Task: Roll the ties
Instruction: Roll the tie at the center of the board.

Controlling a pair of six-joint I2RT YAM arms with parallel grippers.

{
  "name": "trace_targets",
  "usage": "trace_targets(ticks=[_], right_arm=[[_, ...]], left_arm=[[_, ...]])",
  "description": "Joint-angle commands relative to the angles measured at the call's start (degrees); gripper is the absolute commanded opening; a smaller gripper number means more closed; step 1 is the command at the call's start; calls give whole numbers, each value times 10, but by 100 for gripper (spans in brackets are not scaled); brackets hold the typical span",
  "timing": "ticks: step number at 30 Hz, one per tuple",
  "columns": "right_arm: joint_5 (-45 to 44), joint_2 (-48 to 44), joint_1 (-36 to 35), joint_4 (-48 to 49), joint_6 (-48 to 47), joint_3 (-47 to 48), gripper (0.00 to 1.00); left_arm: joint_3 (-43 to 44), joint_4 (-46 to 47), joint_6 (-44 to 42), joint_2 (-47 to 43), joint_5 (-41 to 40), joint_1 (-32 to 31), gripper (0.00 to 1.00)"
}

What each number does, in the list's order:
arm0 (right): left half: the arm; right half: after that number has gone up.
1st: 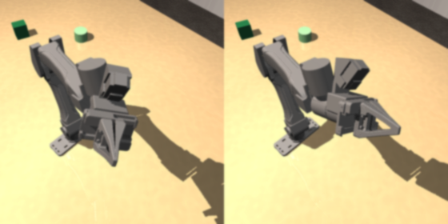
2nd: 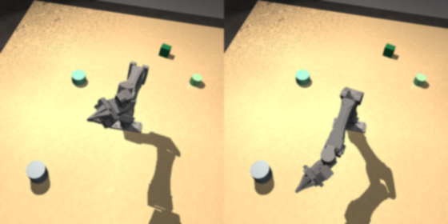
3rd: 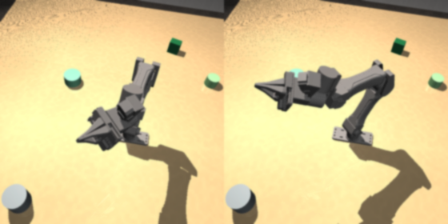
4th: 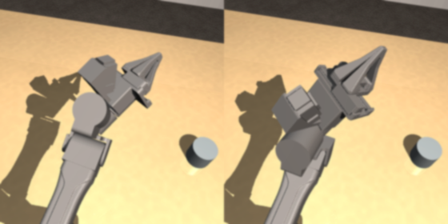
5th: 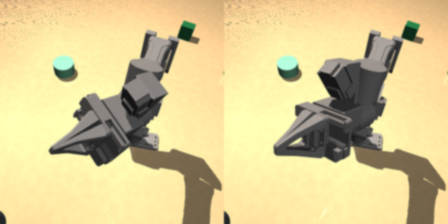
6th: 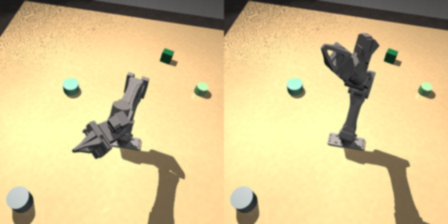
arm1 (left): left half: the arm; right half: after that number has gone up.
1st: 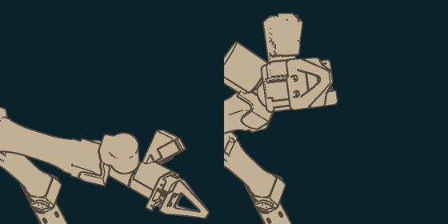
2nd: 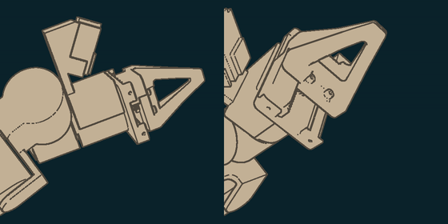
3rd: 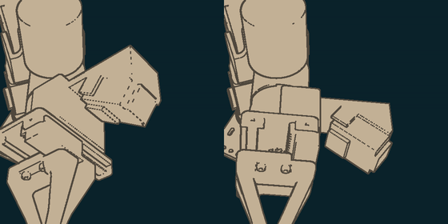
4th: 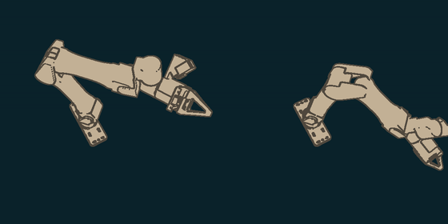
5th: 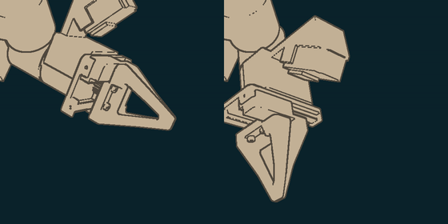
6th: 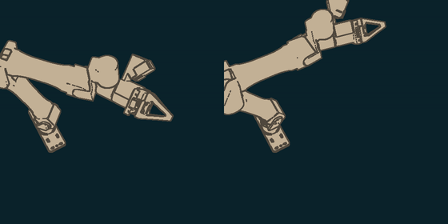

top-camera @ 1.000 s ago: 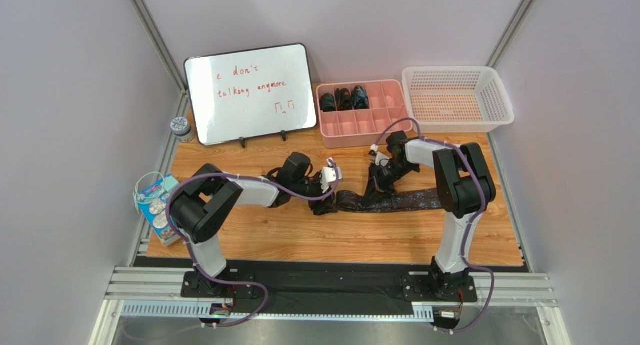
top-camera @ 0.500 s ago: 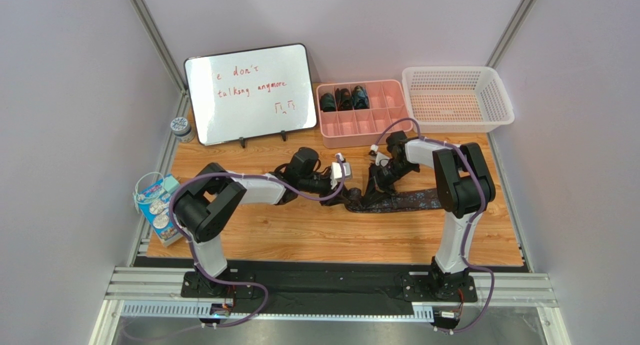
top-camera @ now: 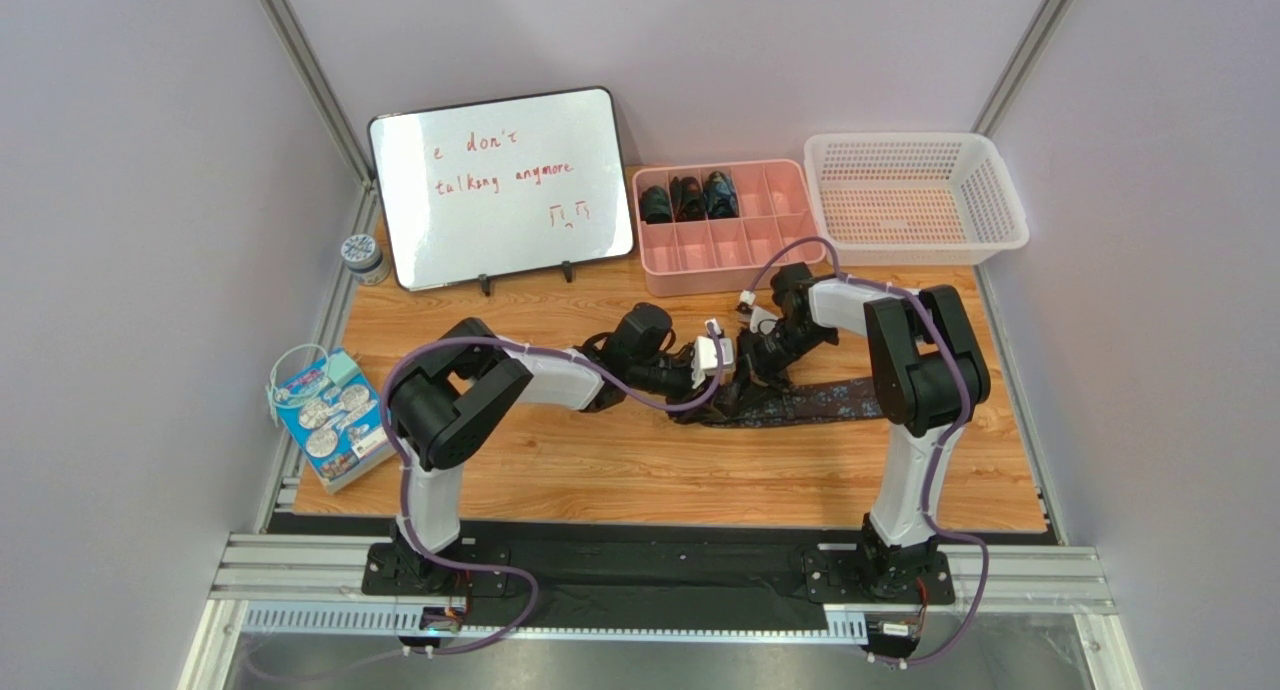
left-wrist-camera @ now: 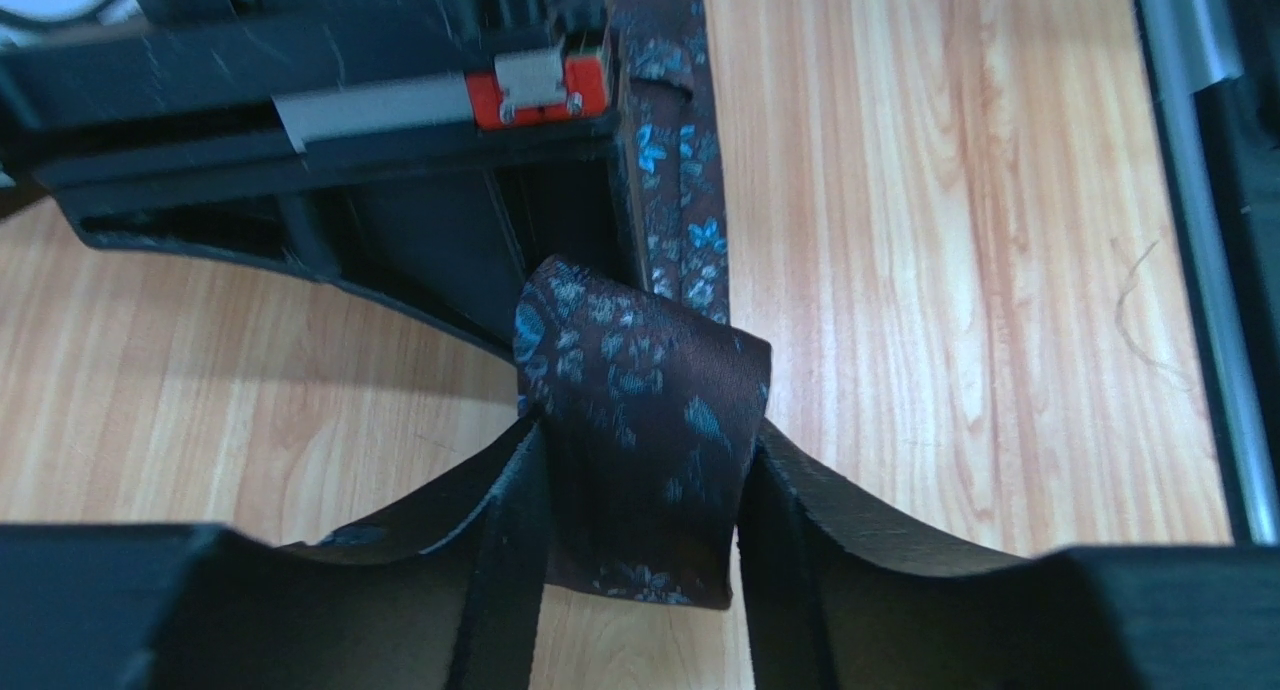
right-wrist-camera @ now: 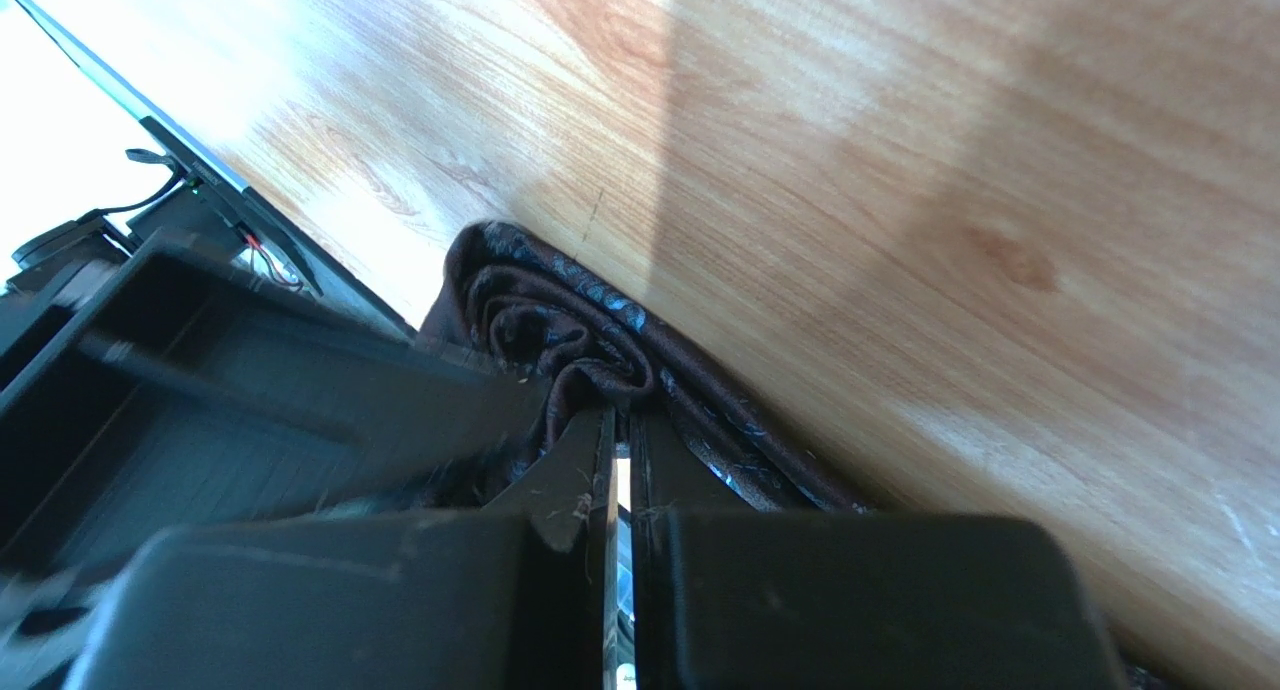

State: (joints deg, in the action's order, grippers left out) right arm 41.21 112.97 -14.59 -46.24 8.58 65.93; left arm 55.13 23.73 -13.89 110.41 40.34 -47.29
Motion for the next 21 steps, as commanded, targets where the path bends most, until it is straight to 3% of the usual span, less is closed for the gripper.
trace_targets(ticks=[1, 4, 9, 14, 16, 18, 21], right_arm=[[-115, 24, -9, 32, -20, -20, 0], [-110, 21, -9, 32, -15, -19, 0], [-104, 0, -8, 33, -18, -20, 0], [-90, -22, 7, 21, -19, -14, 0], [-61, -39, 25, 15, -17, -12, 5], [-41, -63, 35, 15, -12, -13, 19], [-4, -85, 54, 6, -7, -12, 30]], left_arm=[[6, -24, -28, 20, -5, -8, 52], [6, -47, -42, 24, -20, -8, 48], [15, -119, -72, 24, -68, -11, 22], [37, -234, -117, 27, -126, -19, 8], [38, -270, -120, 28, -155, -21, 5], [38, -285, -124, 33, -172, -23, 4], [43, -304, -123, 43, -192, -26, 4]])
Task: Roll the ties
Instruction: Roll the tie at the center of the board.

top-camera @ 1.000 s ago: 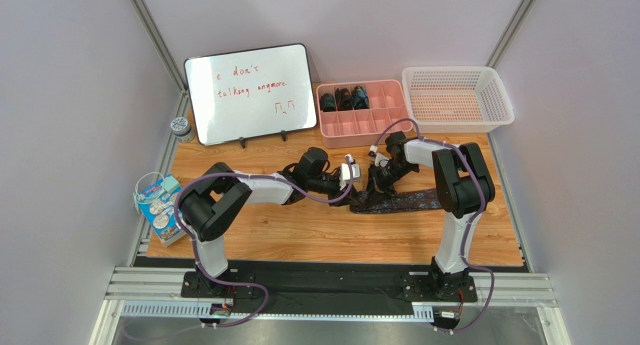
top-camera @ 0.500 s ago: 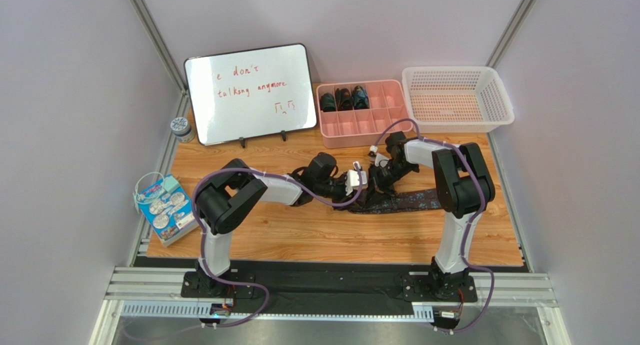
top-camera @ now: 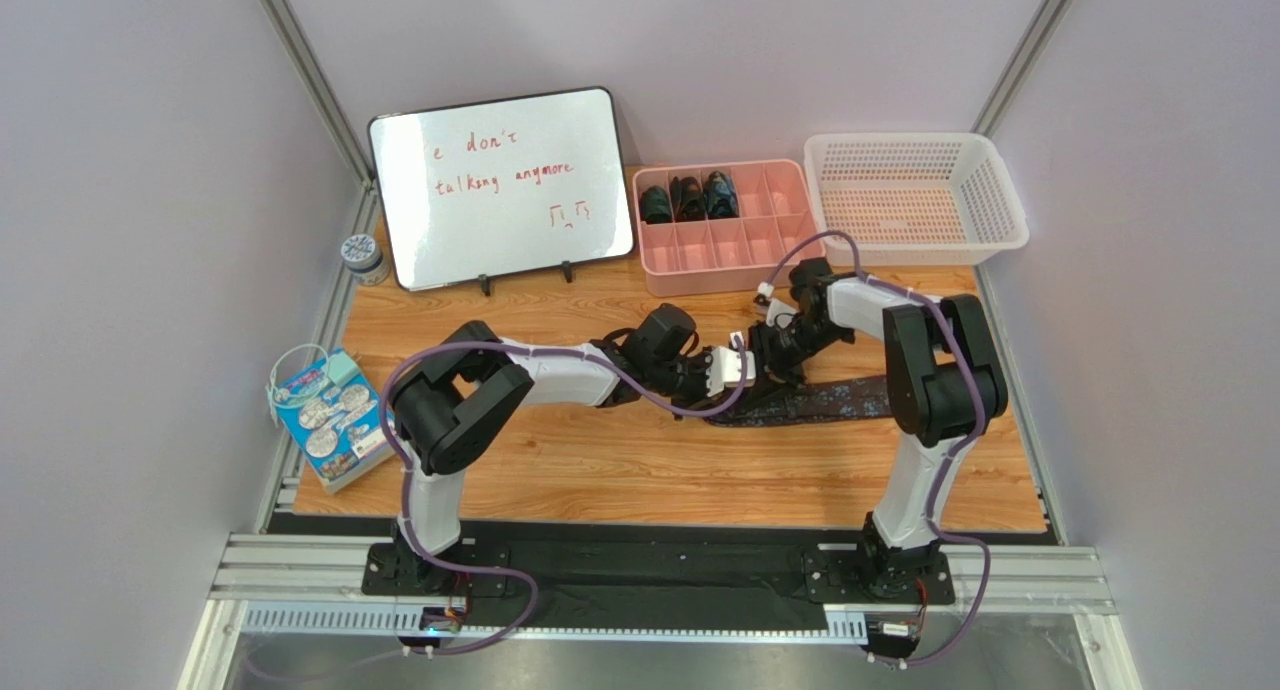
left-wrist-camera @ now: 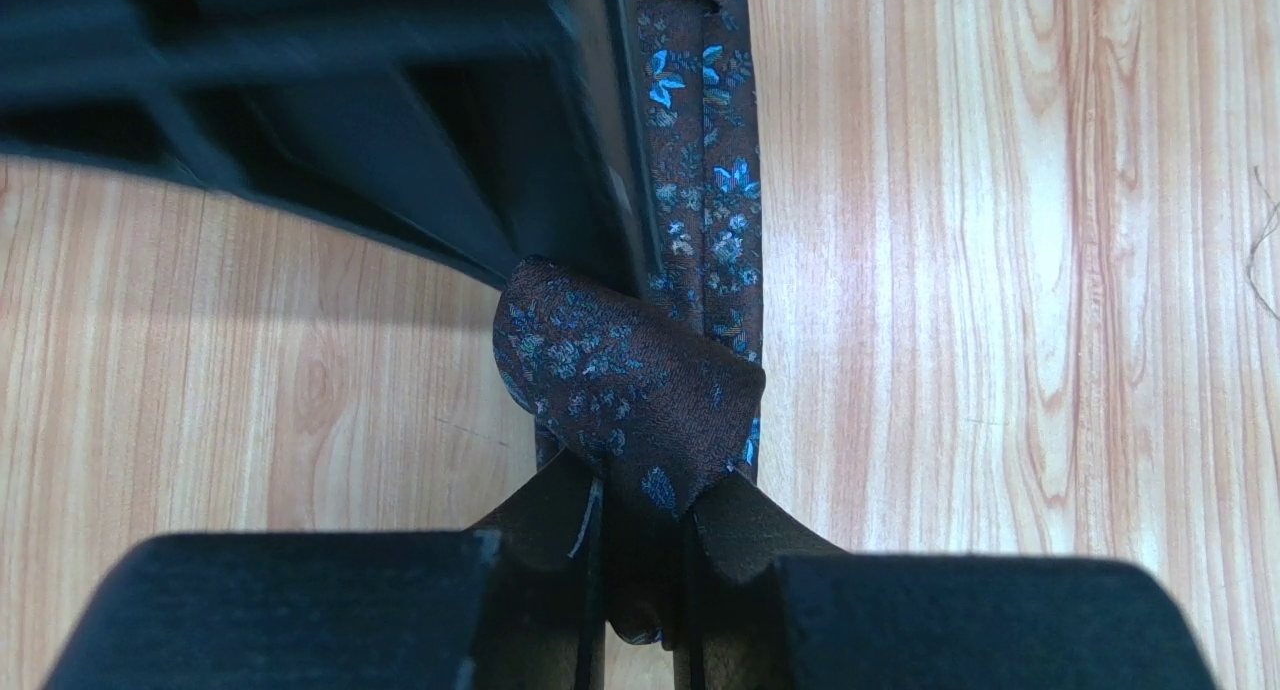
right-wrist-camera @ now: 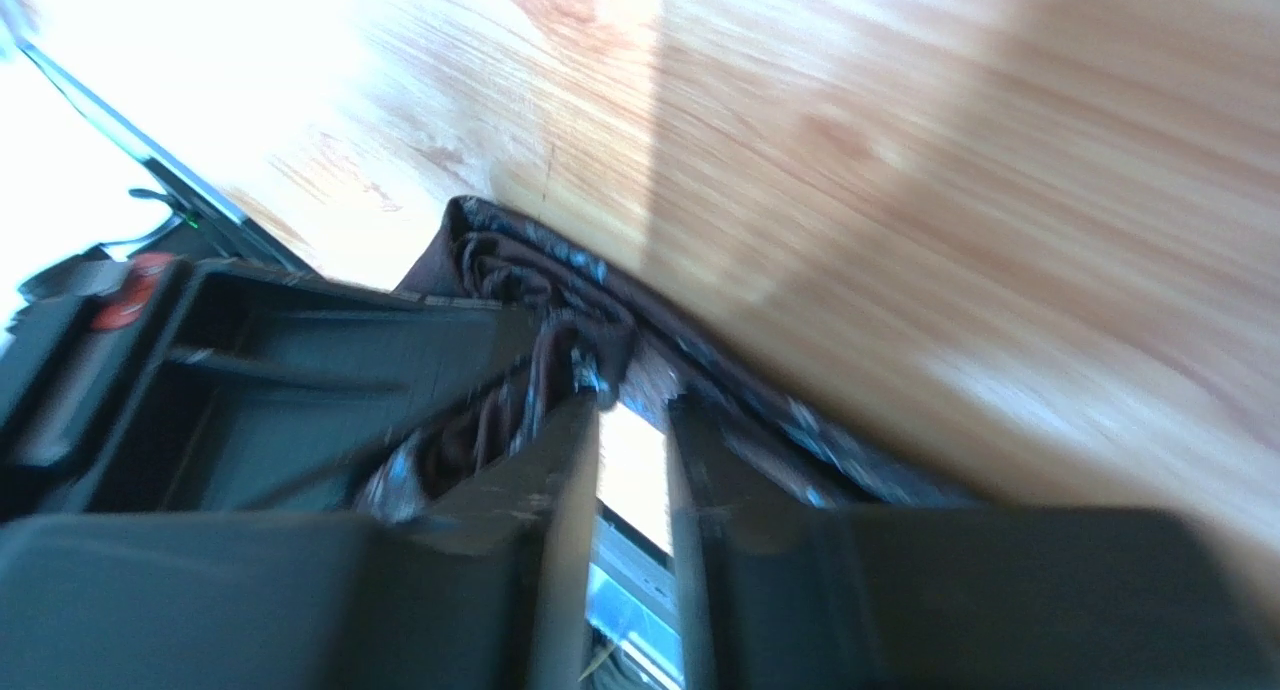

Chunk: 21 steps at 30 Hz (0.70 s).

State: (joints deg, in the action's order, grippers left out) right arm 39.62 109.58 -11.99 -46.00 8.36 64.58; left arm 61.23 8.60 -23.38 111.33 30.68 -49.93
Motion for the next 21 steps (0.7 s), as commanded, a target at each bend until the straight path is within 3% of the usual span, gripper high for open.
trace_targets(ticks=[1, 9, 19, 21], right_arm=[[30, -63, 36, -6, -5, 1, 31], [113, -89, 36, -8, 33, -24, 50], [101, -66, 9, 24, 55, -30, 49], [77, -48, 8, 31, 50, -21, 39]], left_arm=[[-16, -155, -27, 35, -98, -1, 4], [6, -169, -18, 50, -111, -3, 11], [9, -173, -27, 49, -101, -3, 18], [6, -171, -32, 48, -92, -3, 20]])
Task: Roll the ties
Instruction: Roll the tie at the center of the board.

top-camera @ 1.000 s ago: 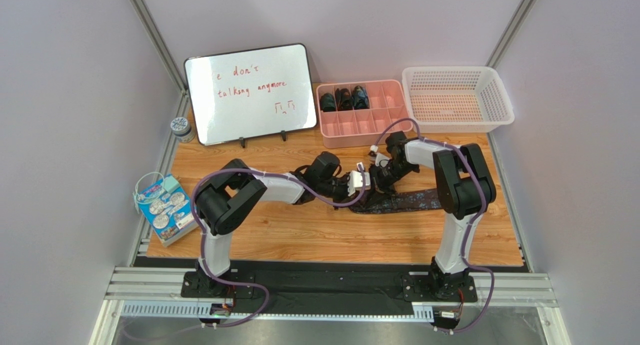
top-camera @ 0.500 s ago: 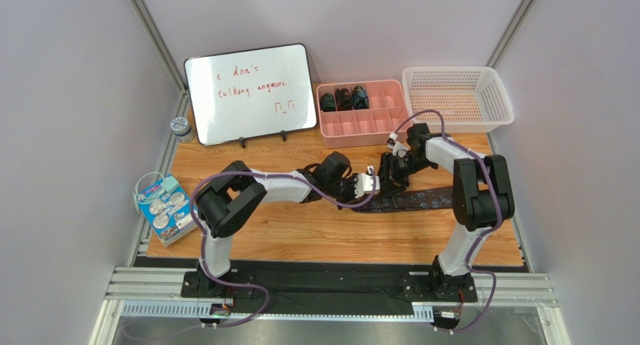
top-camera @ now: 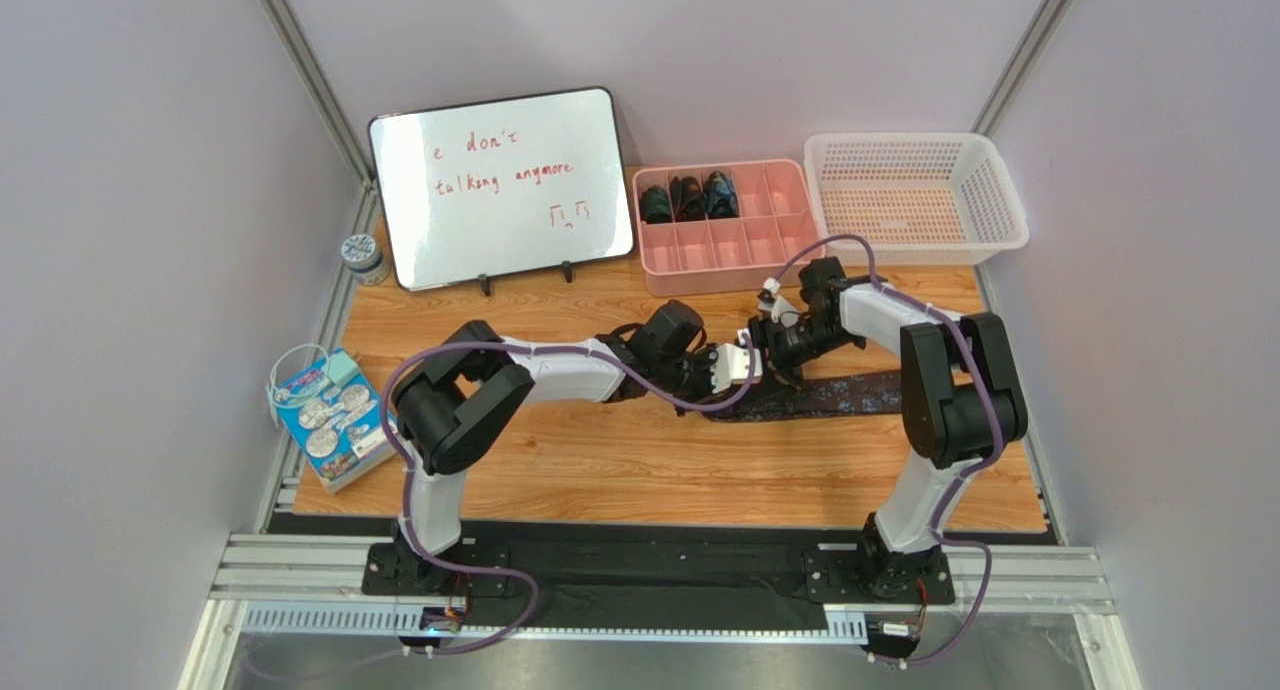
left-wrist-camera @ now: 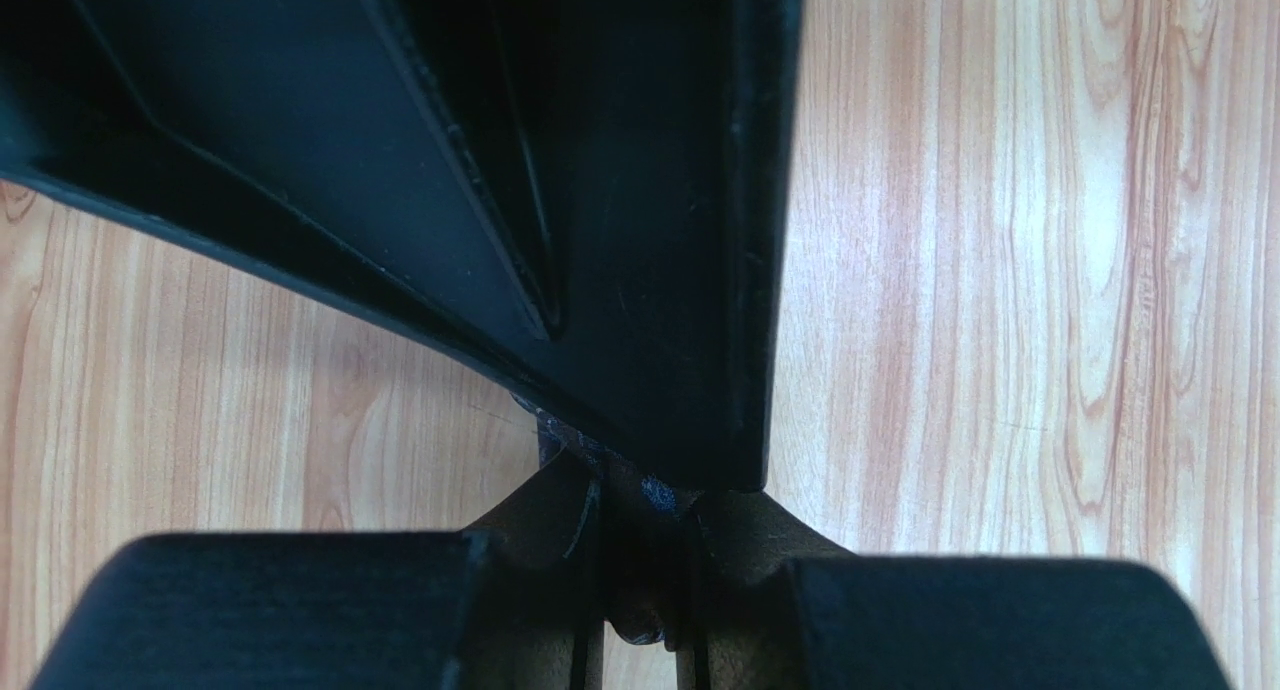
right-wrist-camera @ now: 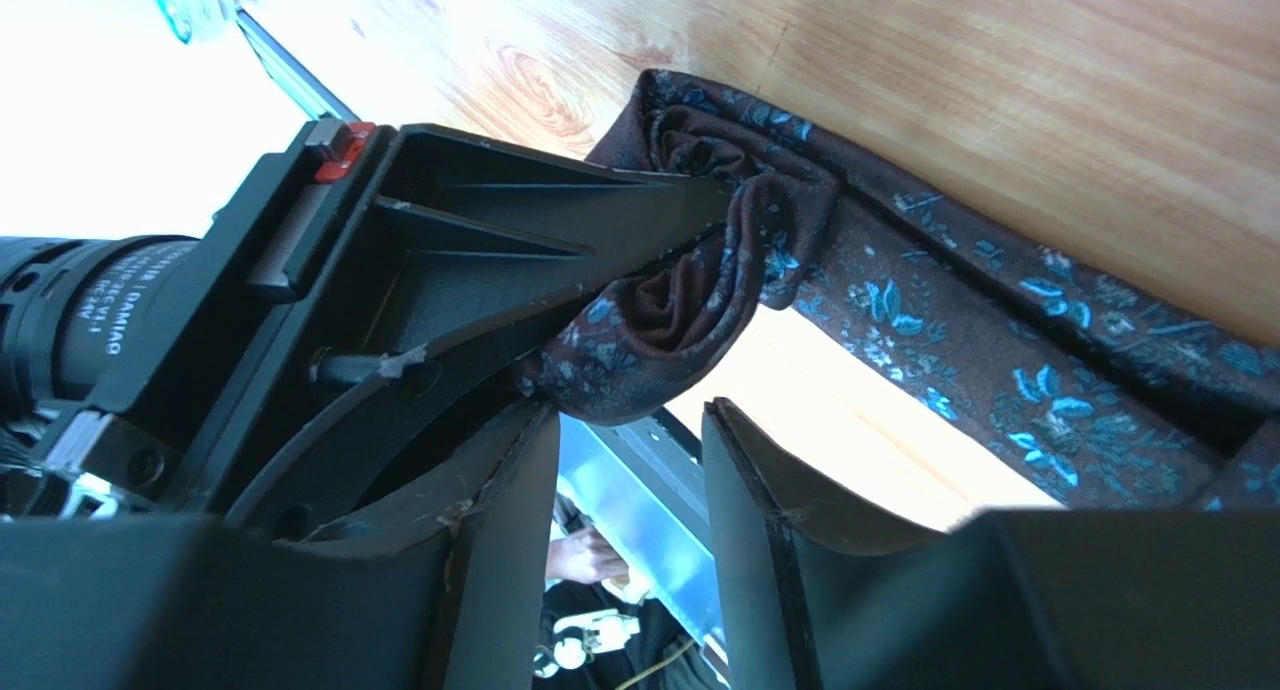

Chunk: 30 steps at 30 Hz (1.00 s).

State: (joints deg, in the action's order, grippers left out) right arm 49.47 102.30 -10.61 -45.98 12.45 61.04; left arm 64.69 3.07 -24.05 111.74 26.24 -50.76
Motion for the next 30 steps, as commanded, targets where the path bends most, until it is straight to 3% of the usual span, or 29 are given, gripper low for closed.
trace_targets(ticks=[1, 8, 11, 14, 16, 17, 20, 23, 30], right_arm=[[-28, 32, -6, 30, 3, 23, 35], [-107, 55, -2, 12, -49, 43, 3], [-141, 62, 2, 12, -62, 49, 0], [-155, 67, 6, 11, -72, 52, 0], [-140, 65, 8, 11, -67, 56, 6], [-132, 62, 9, 11, -63, 58, 23], [-114, 55, 9, 21, -41, 59, 43], [-84, 55, 8, 29, -24, 58, 49], [-52, 70, 9, 42, -7, 63, 47]], left_arm=[[-31, -115, -27, 44, -43, 4, 20], [-38, -117, -39, 36, -8, 6, 28], [-41, -114, -42, 30, 5, 5, 32], [-42, -112, -48, 30, 7, 7, 29], [-41, -112, -48, 31, 7, 7, 22], [-40, -116, -47, 33, 7, 6, 21], [-35, -119, -47, 37, 6, 6, 16], [-33, -119, -47, 37, 2, 7, 15], [-36, -119, -46, 37, 4, 7, 16]])
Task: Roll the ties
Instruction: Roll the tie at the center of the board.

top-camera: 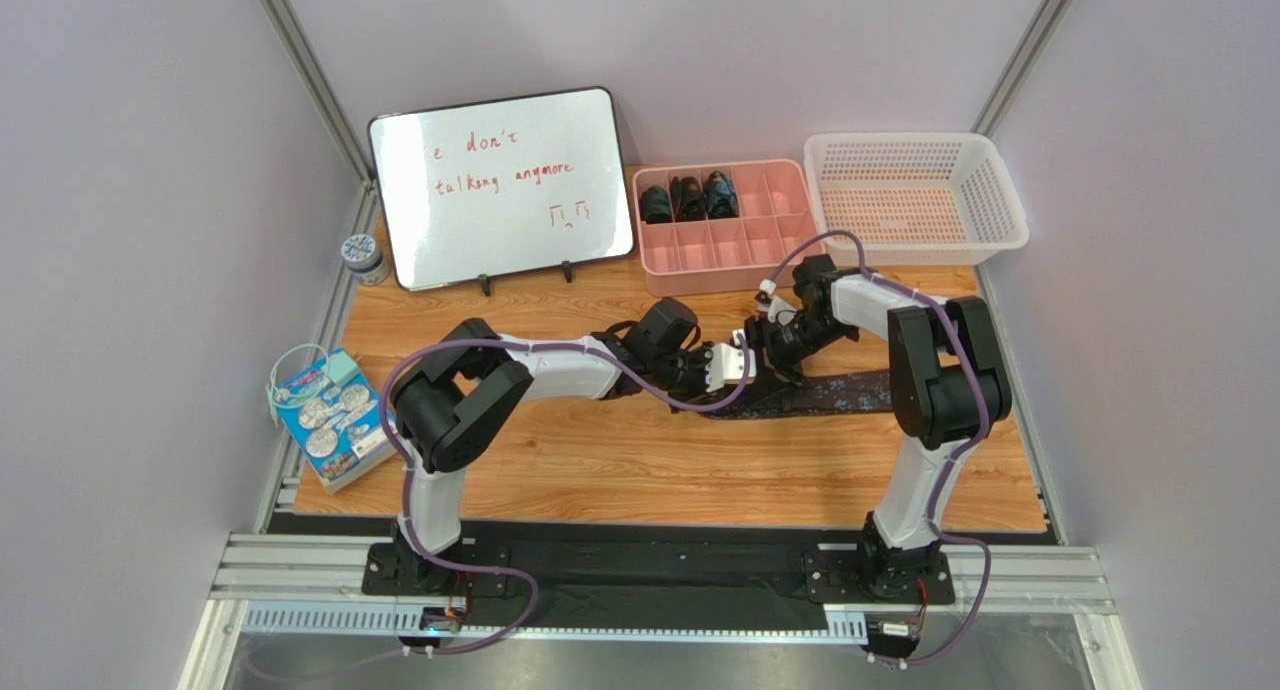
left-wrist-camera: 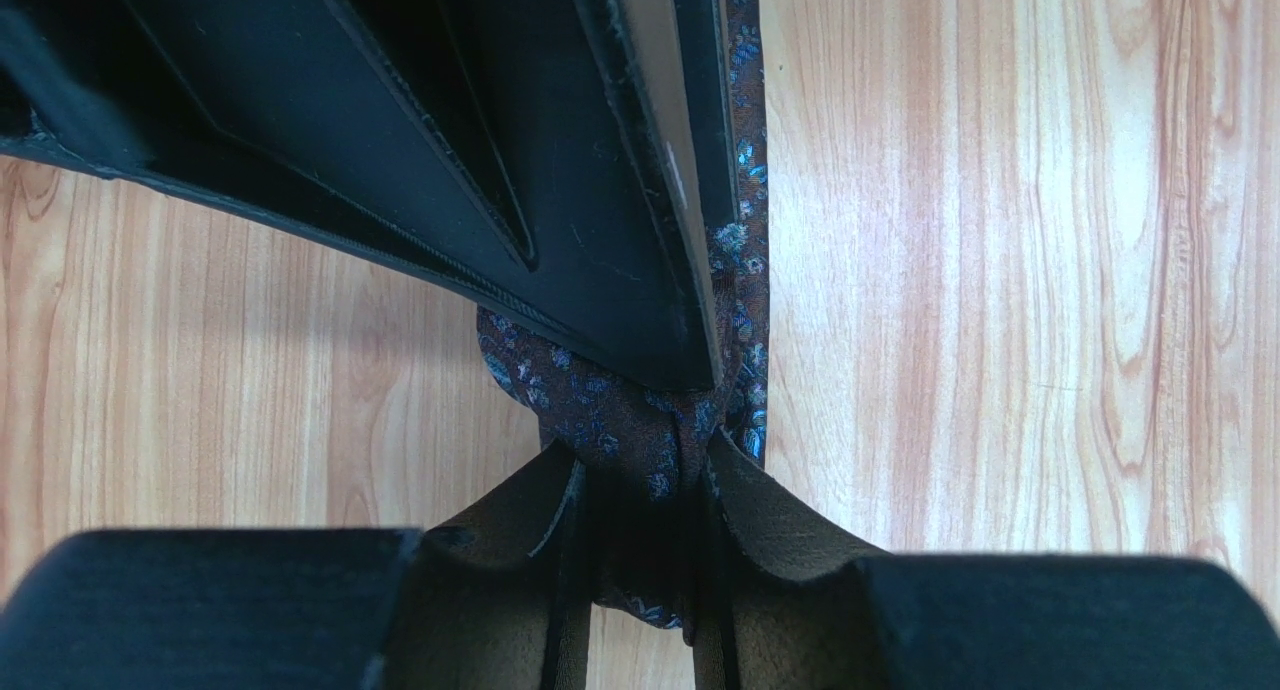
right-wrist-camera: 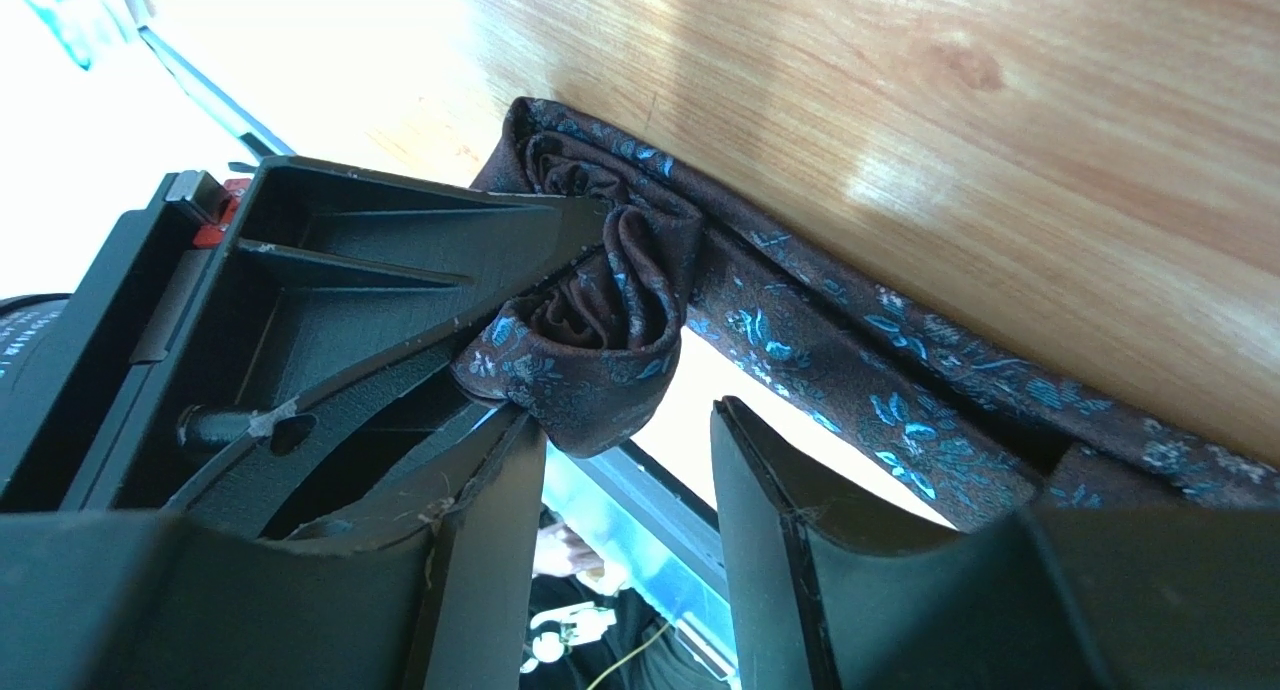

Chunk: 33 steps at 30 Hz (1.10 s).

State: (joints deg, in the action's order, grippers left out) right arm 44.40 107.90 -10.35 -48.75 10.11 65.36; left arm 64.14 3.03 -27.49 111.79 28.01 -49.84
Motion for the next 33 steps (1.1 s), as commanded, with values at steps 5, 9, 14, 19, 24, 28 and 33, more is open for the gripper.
trace_targets(ticks=[5, 9, 14, 19, 24, 28, 33], right_arm=[[52, -5, 5, 81, 24, 20, 50], [71, -9, 5, 78, 26, 21, 51], [64, -5, 6, 80, 28, 24, 50], [43, -10, 9, 65, 6, 26, 51], [9, 6, 5, 66, -10, 24, 9], [-57, 27, 4, 53, -32, 21, 0], [-128, 42, 4, 61, -40, 13, 0]], left_arm=[[-30, -120, -8, 38, -14, -3, 15], [-28, -120, -9, 39, -11, -3, 16], [-30, -118, -8, 36, -6, -3, 16], [-33, -118, -10, 35, -9, -3, 16], [-34, -117, -7, 34, -9, -3, 21], [-37, -103, 17, 18, -2, 6, 41], [-43, -58, 45, -17, 23, 25, 57]])
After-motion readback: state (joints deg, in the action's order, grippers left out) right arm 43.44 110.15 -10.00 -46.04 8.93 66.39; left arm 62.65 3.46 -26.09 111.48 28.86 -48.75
